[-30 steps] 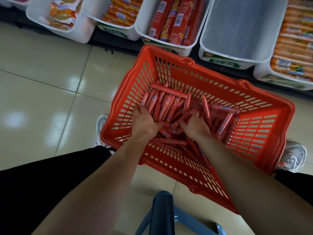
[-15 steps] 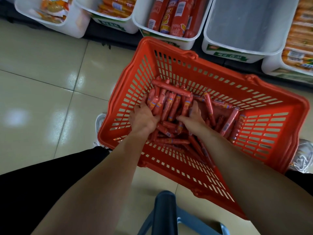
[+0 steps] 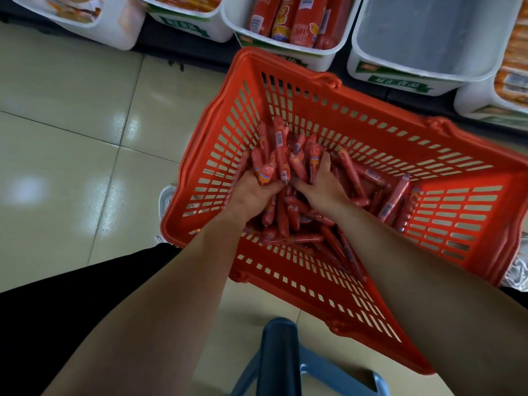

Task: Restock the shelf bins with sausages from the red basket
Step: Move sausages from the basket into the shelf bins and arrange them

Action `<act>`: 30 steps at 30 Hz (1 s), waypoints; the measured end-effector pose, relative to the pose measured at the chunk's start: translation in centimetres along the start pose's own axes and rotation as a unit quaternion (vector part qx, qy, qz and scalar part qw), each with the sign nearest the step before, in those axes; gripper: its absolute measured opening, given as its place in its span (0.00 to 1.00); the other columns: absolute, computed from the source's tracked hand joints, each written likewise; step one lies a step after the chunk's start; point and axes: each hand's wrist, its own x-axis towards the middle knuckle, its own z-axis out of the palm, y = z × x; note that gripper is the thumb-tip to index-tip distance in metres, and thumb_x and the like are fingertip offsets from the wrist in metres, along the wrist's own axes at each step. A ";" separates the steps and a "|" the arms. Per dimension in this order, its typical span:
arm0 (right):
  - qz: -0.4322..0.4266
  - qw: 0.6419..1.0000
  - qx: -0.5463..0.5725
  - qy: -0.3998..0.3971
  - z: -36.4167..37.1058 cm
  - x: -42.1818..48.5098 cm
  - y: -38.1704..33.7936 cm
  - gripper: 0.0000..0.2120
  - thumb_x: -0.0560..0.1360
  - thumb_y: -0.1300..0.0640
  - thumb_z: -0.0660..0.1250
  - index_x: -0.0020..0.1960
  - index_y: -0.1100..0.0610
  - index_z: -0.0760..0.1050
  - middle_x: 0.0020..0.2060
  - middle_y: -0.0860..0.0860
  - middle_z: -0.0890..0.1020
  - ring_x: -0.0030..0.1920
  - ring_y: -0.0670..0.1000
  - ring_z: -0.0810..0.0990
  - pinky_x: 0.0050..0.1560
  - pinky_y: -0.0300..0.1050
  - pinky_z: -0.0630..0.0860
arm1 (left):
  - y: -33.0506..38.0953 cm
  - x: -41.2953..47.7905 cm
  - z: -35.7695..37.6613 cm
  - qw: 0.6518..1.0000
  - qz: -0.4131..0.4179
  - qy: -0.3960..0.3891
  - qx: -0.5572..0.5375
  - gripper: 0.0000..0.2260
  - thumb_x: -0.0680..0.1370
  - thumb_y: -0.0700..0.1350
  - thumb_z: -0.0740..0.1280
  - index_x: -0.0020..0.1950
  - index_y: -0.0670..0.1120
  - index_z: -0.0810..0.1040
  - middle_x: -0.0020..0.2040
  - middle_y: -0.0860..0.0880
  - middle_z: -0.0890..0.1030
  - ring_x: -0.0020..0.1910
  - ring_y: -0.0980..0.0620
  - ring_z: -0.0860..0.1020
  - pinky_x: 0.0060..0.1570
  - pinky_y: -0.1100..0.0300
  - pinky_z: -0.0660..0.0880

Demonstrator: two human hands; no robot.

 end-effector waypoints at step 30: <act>0.072 0.992 0.099 0.011 -2.5 -3.7 -0.7 0.09 0.68 0.61 0.73 0.47 0.60 0.79 0.38 0.55 0.84 0.38 0.55 0.84 0.39 0.46 0.81 | 1.9 -2.0 -1.5 0.996 0.045 0.071 -0.025 0.23 0.74 0.49 0.76 0.66 0.47 0.73 0.49 0.56 0.79 0.51 0.54 0.78 0.57 0.58 0.73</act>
